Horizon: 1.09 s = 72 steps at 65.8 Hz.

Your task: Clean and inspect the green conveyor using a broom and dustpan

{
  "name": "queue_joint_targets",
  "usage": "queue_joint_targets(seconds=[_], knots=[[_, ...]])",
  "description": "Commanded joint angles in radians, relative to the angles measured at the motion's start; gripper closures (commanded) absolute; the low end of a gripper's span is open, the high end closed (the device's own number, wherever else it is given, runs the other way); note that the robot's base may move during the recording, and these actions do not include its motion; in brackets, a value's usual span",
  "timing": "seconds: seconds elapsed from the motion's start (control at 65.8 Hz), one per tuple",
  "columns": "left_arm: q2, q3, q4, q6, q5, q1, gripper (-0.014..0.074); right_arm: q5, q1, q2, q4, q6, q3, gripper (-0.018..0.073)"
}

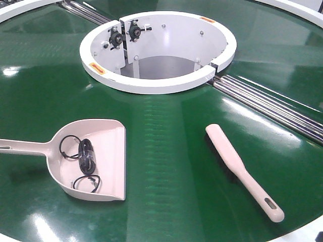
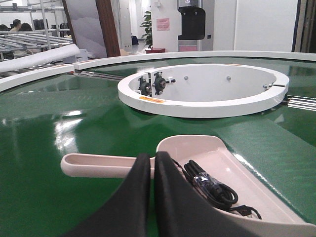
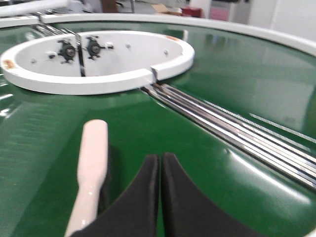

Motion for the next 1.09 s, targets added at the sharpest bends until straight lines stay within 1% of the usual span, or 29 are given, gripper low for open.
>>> queue_joint_targets(seconds=[0.0, 0.106, 0.228, 0.258, 1.078], knots=[[-0.014, 0.009, -0.002, 0.001, -0.067, 0.003, 0.0603, -0.081, -0.036, -0.020, -0.008, 0.031, 0.011, 0.0568], [-0.014, 0.009, -0.002, 0.001, -0.067, 0.003, 0.0603, -0.119, -0.039, -0.085, -0.047, 0.030, 0.078, 0.0568], [-0.014, 0.009, -0.002, 0.001, -0.067, 0.003, 0.0603, -0.228, -0.039, -0.175, -0.060, 0.030, 0.169, 0.0568], [-0.014, 0.009, -0.002, 0.001, -0.067, 0.003, 0.0603, -0.196, -0.039, -0.201, -0.056, 0.030, 0.164, 0.0568], [-0.014, 0.009, -0.002, 0.001, -0.066, 0.003, 0.0603, -0.207, -0.039, -0.219, -0.057, 0.021, 0.165, 0.0568]])
